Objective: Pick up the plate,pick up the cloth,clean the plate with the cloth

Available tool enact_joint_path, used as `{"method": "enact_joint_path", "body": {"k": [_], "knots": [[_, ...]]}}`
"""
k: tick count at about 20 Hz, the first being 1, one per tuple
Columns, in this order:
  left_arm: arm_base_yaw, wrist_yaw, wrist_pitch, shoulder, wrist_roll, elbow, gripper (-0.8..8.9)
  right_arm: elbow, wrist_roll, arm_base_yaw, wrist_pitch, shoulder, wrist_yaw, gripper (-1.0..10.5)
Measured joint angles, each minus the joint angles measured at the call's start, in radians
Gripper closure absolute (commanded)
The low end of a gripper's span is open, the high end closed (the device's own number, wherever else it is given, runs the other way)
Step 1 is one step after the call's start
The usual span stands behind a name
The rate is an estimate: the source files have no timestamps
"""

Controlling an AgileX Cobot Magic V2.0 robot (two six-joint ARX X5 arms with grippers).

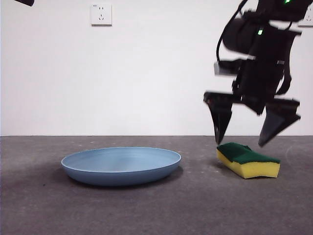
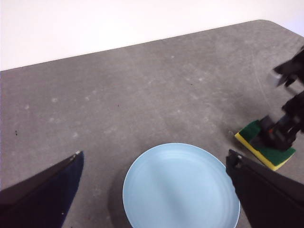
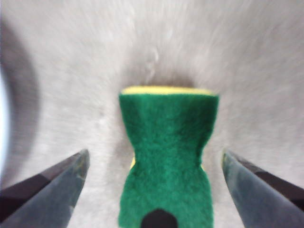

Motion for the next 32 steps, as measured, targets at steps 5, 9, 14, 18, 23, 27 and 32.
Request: {"method": "enact_joint_path", "body": {"k": [5, 9, 14, 18, 23, 27, 32], "knots": [[0.000, 0.000, -0.011, 0.001, 0.000, 0.000, 3.17, 0.000, 0.000, 0.001, -0.069, -0.138, -0.109, 5.1], [0.000, 0.000, -0.017, 0.016, 0.000, 0.000, 8.51, 0.000, -0.004, 0.024, -0.126, -0.272, -0.129, 9.5], [0.000, -0.048, -0.010, 0.016, 0.004, -0.007, 8.22, -0.029, -0.027, 0.063, -0.054, -0.411, -0.127, 9.6], [-0.001, -0.051, 0.149, -0.105, 0.003, -0.174, 8.22, -0.241, -0.034, 0.122, 0.178, -0.602, -0.090, 9.6], [-0.001, -0.053, 0.386, -0.294, -0.009, -0.472, 8.22, -0.563, -0.034, 0.150, 0.383, -0.843, -0.048, 9.6], [-0.001, -0.053, 0.466, -0.357, -0.068, -0.592, 8.21, -0.645, -0.034, 0.185, 0.394, -0.991, -0.032, 9.5], [-0.001, -0.064, 0.455, -0.355, -0.079, -0.592, 8.14, -0.645, -0.033, 0.183, 0.391, -0.994, 0.004, 9.5]]}}
